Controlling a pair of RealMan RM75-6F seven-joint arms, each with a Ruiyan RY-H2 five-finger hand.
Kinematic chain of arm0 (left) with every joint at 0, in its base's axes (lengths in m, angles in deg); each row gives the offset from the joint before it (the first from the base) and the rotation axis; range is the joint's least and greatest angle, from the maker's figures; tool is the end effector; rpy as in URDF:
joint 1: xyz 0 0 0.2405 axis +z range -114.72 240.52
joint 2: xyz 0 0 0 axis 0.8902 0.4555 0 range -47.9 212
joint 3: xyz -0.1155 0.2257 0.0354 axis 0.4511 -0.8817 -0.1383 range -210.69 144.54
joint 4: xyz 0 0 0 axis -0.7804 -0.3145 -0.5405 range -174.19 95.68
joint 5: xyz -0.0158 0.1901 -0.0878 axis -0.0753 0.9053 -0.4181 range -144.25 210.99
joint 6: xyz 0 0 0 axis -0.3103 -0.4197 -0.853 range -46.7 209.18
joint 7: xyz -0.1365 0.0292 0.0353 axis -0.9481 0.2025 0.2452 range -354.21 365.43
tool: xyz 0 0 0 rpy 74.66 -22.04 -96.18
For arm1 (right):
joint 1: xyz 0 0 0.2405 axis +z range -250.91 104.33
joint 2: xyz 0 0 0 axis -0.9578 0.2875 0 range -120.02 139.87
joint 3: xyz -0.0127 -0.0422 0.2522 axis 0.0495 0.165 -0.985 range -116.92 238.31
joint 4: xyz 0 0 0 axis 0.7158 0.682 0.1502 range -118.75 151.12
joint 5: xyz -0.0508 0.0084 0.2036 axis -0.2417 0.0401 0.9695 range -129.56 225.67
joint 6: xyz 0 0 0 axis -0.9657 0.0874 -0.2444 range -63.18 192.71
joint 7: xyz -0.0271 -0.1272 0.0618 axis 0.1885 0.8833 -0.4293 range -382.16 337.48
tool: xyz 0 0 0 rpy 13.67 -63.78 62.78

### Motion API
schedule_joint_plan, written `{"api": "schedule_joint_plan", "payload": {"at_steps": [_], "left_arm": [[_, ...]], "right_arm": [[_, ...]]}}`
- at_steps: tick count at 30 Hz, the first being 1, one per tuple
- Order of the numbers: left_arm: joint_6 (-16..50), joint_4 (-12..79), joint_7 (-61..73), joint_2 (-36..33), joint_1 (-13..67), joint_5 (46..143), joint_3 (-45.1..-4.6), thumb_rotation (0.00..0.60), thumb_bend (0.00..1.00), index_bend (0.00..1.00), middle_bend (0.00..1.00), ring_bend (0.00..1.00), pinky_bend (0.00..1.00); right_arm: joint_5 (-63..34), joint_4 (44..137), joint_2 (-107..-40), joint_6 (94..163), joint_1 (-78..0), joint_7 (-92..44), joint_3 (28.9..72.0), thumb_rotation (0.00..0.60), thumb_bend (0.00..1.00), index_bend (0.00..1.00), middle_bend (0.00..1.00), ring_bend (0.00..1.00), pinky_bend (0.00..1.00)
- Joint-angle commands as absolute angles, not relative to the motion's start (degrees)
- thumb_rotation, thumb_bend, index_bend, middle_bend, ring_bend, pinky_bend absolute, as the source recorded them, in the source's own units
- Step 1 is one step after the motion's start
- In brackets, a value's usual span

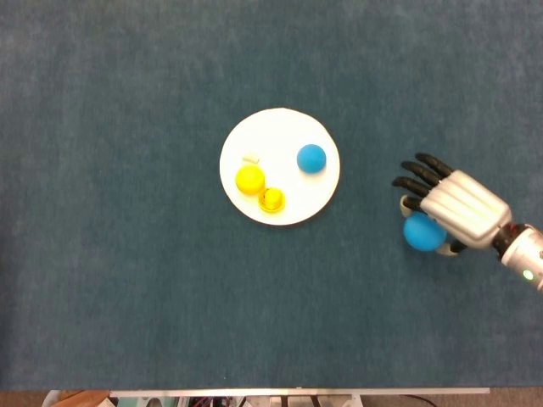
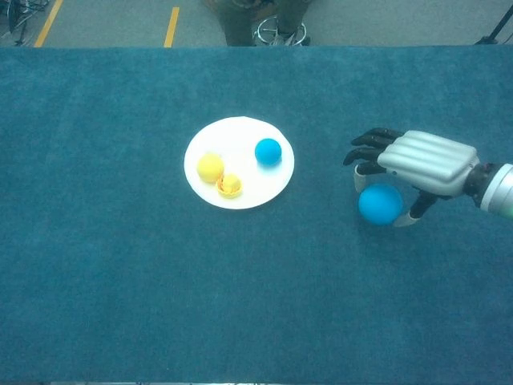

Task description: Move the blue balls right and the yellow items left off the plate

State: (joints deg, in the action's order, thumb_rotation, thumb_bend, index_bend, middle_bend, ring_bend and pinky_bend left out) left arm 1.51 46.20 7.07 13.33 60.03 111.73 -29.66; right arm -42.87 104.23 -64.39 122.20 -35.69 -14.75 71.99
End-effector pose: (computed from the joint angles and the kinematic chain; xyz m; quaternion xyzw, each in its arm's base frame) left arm -0.3557 0.1704 0.1418 -0.5676 -0.4335 -0.3137 0.6257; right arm -0.2285 -0.2550 0.0176 0.8679 -0.2825 0.2666 0.3097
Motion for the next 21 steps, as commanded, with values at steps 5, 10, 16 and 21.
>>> {"api": "schedule_joint_plan", "payload": {"at_steps": [5, 10, 16, 21], "left_arm": [[1.67, 46.19, 7.18, 13.24, 60.10, 111.31, -29.88, 0.600, 0.01, 0.42, 0.49, 0.39, 0.51], [1.57, 45.69, 6.48, 13.11, 60.33, 111.01, -29.97, 0.600, 0.01, 0.42, 0.49, 0.39, 0.51], [1.43, 45.10, 5.78, 12.89, 60.49, 110.98, -30.06, 0.600, 0.01, 0.42, 0.49, 0.39, 0.51], [1.41, 44.87, 5.59, 12.81, 60.49, 111.02, -30.12, 0.600, 0.01, 0.42, 0.49, 0.39, 0.51]], "right_arm": [[-43.57, 101.29, -66.74, 121.71, -37.43, -14.63, 72.10, 0.600, 0.00, 0.59, 0.19, 0.05, 0.05], [-44.89, 99.48, -68.18, 121.85, -38.24, -13.40, 72.01, 0.600, 0.00, 0.59, 0.19, 0.05, 0.05], [-45.23, 98.61, -68.99, 121.11, -38.90, -11.89, 71.82, 0.600, 0.00, 0.59, 0.19, 0.05, 0.05], [-45.27, 98.72, -68.92, 120.37, -39.21, -11.39, 71.69, 0.600, 0.00, 0.54, 0.19, 0.05, 0.05]]}}
